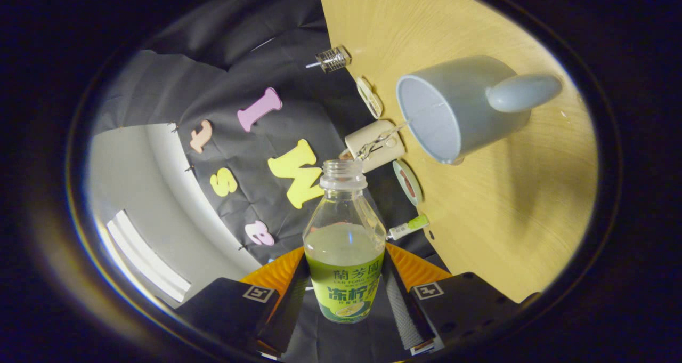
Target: Take the bottle from table, then pour the juice into the cup, finally place the bottle on the coaster
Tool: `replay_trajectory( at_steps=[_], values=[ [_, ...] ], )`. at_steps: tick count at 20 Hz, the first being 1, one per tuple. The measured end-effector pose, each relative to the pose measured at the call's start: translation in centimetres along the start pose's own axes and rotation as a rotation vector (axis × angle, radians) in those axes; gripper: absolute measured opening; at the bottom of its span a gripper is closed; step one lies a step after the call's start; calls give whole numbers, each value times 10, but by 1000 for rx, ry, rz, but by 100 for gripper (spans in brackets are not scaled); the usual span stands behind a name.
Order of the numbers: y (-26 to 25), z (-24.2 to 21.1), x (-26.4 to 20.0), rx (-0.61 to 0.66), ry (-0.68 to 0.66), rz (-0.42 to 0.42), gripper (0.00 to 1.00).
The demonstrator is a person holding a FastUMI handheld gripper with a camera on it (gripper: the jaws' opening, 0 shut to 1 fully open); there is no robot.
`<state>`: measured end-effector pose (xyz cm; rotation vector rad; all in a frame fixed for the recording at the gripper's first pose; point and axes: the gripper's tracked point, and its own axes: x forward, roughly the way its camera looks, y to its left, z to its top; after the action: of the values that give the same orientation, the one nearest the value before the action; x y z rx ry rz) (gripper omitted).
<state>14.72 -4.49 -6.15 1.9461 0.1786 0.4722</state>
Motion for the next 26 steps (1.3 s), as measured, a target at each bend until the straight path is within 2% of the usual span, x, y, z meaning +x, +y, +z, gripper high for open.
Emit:
replay_trajectory(
  at_steps=[4,9,17,22,26],
  values=[
    [0,0,-1,42,1,16,79],
    [2,-5,-1,29,38,12,79],
    [-2,-11,-8,107,71,10,79],
    [8,-3,-16,140,63,67,79],
    [7,-5,-15,148,68,76,79]
  ],
)
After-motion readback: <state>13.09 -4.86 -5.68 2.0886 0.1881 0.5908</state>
